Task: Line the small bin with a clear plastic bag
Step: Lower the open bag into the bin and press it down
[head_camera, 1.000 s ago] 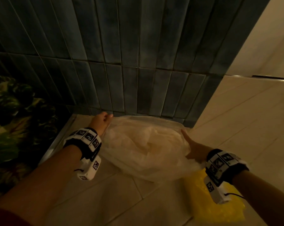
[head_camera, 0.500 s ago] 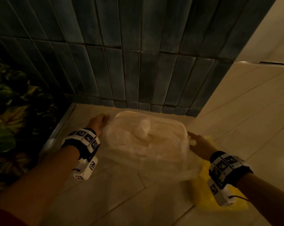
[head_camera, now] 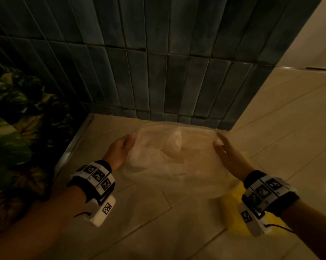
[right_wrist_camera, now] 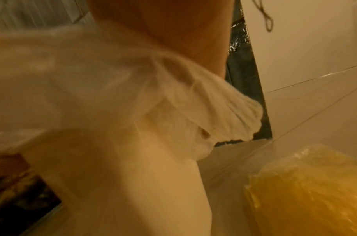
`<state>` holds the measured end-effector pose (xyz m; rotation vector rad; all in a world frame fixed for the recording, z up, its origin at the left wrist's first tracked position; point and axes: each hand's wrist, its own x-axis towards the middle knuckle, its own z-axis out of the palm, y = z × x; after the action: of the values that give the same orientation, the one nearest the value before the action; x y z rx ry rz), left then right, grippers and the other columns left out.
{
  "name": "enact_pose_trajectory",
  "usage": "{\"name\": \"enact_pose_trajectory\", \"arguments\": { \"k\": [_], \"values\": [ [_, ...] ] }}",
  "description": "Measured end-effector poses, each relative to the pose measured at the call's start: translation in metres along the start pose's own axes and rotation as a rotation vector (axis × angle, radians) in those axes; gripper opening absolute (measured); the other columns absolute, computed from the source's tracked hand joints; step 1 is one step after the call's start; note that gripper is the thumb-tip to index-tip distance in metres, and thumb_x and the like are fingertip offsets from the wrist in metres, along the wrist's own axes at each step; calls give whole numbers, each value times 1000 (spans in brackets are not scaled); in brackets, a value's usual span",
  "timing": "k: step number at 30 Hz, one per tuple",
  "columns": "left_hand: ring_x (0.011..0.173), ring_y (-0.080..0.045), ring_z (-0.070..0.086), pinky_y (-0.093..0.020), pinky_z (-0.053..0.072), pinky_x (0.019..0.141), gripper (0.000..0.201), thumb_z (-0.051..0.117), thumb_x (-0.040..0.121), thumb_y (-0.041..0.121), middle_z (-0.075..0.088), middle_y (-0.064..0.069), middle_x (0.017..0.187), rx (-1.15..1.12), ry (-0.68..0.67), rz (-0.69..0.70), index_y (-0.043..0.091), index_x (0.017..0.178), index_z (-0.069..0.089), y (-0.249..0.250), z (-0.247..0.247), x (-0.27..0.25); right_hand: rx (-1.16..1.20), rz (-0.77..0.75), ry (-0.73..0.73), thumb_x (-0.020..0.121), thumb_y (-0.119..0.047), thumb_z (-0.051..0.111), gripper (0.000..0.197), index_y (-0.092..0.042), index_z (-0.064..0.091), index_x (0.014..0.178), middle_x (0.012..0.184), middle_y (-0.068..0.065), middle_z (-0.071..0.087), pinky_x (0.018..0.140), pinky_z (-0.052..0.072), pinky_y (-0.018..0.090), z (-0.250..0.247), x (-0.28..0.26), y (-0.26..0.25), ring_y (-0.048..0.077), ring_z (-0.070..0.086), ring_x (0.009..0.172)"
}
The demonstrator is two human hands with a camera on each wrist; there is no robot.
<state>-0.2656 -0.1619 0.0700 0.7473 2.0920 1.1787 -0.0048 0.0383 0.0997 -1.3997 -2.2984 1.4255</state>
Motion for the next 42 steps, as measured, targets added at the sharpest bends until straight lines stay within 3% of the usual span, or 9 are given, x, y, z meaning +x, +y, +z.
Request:
{"name": "enact_pose_trajectory", "arguments": {
  "k": [7, 12, 17, 21, 26, 30, 34, 39, 42],
  "values": [
    [106, -32, 58, -29, 38, 85, 54, 29, 99, 40, 64, -23, 110, 119, 251, -113, -2, 103, 63, -11, 7, 5, 227, -15, -11, 75, -83, 15, 67, -59, 13, 137, 152, -4, 29, 113, 29, 53, 16, 7, 27, 26, 34, 137],
    [121, -35, 50, -34, 37, 97, 53, 32, 97, 44, 55, -20, 129, 120, 158, -251, 3, 126, 49, -1, -1, 7, 256, 88, -136, 80, -77, 13, 80, -32, 28, 144, 139, -8, 40, 111, 26, 37, 5, 8, 23, 17, 35, 133],
    [109, -20, 52, -16, 38, 80, 35, 50, 94, 26, 50, -8, 120, 140, 309, 199, 12, 125, 52, 50, -26, 7, -247, -219, 191, 95, -44, 38, 44, -20, 47, 130, 134, 7, 50, 97, 40, 34, -22, 13, -18, 26, 51, 117],
    [121, -14, 45, -29, 38, 106, 41, 52, 92, 31, 41, 1, 130, 428, -195, 365, 25, 132, 48, 59, -15, 11, -500, -512, -30, 94, -39, 45, 45, -29, 39, 137, 142, 3, 40, 104, 37, 36, -13, 8, -47, 23, 43, 127],
    [138, -20, 34, -33, 30, 113, 71, 60, 85, 38, 32, -4, 150, 279, -209, 206, 26, 146, 25, 42, 8, 15, -601, -269, -165, 81, -67, 41, 88, -32, -5, 148, 160, 3, 5, 117, 14, 54, 17, 22, -42, 33, 6, 146],
    [127, -16, 40, -24, 31, 97, 73, 58, 88, 35, 36, 1, 144, 96, -157, -32, 30, 147, 17, 40, 16, 11, -535, -182, -87, 89, -48, 50, 82, -23, 0, 149, 158, 6, 8, 115, 20, 46, 22, 29, -36, 33, 24, 141],
    [110, -20, 57, -36, 43, 100, 60, 60, 81, 50, 58, -2, 131, -124, -168, -221, 24, 134, 47, 29, 18, 11, -451, -168, -45, 90, -35, 56, 75, -24, 11, 149, 156, 7, 12, 104, 35, 42, 20, 32, -25, 35, 37, 133],
    [119, -25, 56, -46, 35, 111, 91, 69, 56, 73, 58, -3, 133, -295, -310, -405, 27, 133, 50, 16, 12, 5, -542, -56, -228, 84, -52, 54, 93, -29, -9, 148, 159, 3, -1, 113, 26, 42, 7, 35, -27, 31, 20, 142],
    [128, -21, 47, -42, 29, 114, 80, 63, 68, 67, 49, 5, 141, -185, -416, -317, 34, 138, 41, 22, 5, -10, -618, -84, -321, 77, -59, 59, 106, -35, -20, 144, 159, 0, -14, 117, 18, 47, -10, 27, -41, 27, 3, 146]
  ]
}}
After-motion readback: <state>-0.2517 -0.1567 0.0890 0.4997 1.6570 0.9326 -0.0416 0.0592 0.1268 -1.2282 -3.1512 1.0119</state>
